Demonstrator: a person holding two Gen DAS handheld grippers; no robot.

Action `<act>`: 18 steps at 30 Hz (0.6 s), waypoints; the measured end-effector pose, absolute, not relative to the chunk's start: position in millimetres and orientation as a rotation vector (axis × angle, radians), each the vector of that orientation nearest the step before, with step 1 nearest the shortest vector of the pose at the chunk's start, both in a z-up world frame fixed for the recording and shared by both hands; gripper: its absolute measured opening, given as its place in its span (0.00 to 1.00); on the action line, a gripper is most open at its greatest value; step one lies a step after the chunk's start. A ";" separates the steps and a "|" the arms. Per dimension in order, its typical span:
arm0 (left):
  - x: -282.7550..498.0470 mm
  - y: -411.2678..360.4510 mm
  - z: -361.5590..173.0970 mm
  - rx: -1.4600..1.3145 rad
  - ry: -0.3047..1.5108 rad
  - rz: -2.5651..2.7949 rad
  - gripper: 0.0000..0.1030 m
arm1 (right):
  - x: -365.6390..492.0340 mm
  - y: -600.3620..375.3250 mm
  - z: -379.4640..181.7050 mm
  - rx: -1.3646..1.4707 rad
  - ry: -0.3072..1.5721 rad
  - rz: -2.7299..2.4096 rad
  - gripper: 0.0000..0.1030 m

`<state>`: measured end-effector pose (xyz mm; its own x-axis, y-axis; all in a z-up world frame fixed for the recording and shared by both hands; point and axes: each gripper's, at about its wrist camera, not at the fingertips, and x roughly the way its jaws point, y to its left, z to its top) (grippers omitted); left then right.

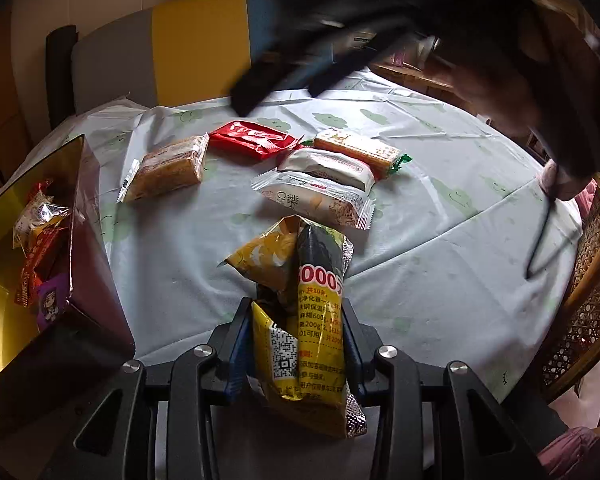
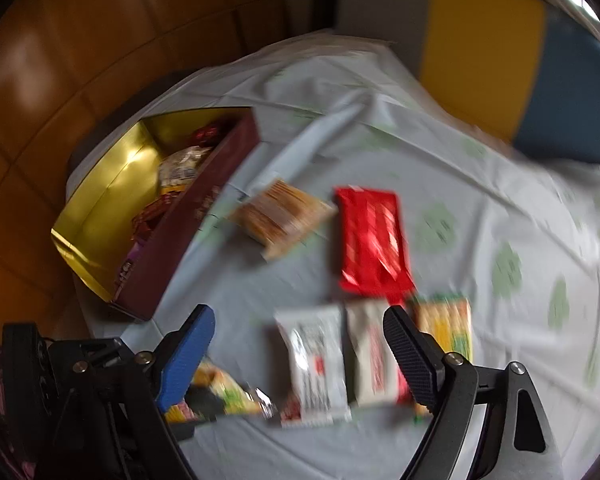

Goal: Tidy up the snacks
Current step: 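Lift the yellow snack bag with the left gripper while the right gripper grasps the pastry packet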

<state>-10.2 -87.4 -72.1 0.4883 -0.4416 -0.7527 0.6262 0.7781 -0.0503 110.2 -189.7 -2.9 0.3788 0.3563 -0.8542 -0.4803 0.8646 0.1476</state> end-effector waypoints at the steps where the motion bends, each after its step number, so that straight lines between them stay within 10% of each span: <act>1: -10.2 -86.4 -72.2 0.241 0.835 -0.660 0.39 | 118.5 -177.1 -1.8 -0.171 1.060 0.565 0.91; 15: -6.5 -80.6 -74.0 0.205 0.826 -0.713 0.39 | 206.1 -81.0 -63.4 -0.565 1.234 0.669 0.96; 18: -6.0 -79.9 -74.5 0.198 0.827 -0.715 0.39 | 197.7 -84.0 -71.5 -0.572 1.230 0.660 0.64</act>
<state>-6.0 -79.9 -74.5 0.4611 -0.5031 -0.7310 0.6505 0.7519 -0.1071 197.7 -84.0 -71.5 0.1970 0.1470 -0.9693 -0.7264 0.6859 -0.0436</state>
